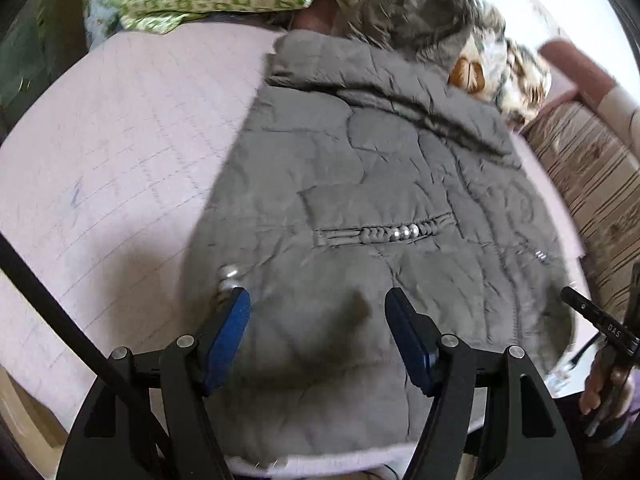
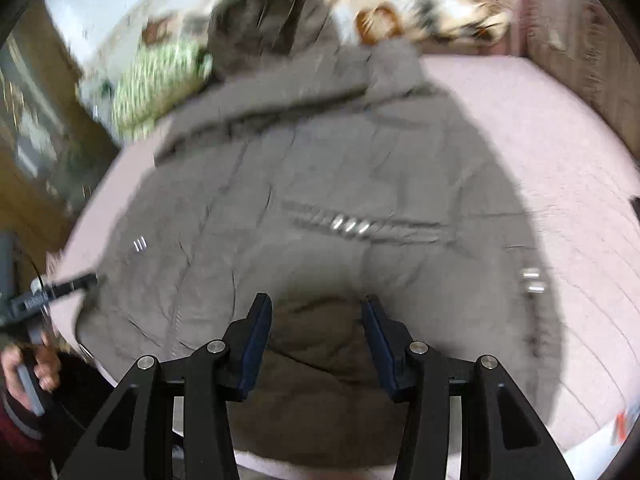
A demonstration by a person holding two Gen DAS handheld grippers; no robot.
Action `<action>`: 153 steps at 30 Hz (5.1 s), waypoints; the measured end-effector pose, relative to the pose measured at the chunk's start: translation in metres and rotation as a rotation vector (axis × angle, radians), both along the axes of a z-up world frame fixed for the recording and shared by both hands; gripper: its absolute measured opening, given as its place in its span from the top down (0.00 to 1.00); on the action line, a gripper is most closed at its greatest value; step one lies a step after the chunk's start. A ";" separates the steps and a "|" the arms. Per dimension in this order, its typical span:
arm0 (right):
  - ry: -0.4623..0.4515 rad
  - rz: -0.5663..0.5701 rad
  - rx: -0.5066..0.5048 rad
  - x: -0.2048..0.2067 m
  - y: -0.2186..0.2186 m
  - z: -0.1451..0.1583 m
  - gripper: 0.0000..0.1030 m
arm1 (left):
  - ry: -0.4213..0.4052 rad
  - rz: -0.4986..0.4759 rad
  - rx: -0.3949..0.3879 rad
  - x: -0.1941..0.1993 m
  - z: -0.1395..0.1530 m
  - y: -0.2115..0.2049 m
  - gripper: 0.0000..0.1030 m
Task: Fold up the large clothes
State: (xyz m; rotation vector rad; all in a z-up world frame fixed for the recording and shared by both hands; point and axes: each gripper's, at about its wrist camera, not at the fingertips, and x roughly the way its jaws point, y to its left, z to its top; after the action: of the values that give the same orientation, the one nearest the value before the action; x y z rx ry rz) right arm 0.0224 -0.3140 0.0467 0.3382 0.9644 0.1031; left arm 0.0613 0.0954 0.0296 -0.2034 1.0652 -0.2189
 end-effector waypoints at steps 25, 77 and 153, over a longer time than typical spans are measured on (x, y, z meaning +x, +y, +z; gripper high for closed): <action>0.047 -0.366 0.319 -0.077 -0.116 -0.048 0.31 | 0.035 0.154 -0.255 -0.050 -0.041 0.057 0.31; -0.159 -0.117 -0.127 -0.073 -0.002 0.078 0.59 | -0.155 -0.106 0.101 -0.030 0.027 -0.060 0.39; 0.009 0.148 -0.303 0.252 0.035 0.005 0.90 | -0.130 0.021 -0.020 0.216 0.033 -0.078 0.30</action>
State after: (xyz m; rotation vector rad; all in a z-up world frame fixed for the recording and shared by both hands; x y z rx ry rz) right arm 0.2742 -0.2795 0.0515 -0.0118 0.9968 0.0886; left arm 0.2777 0.0178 0.0627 -0.2152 0.9314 -0.2211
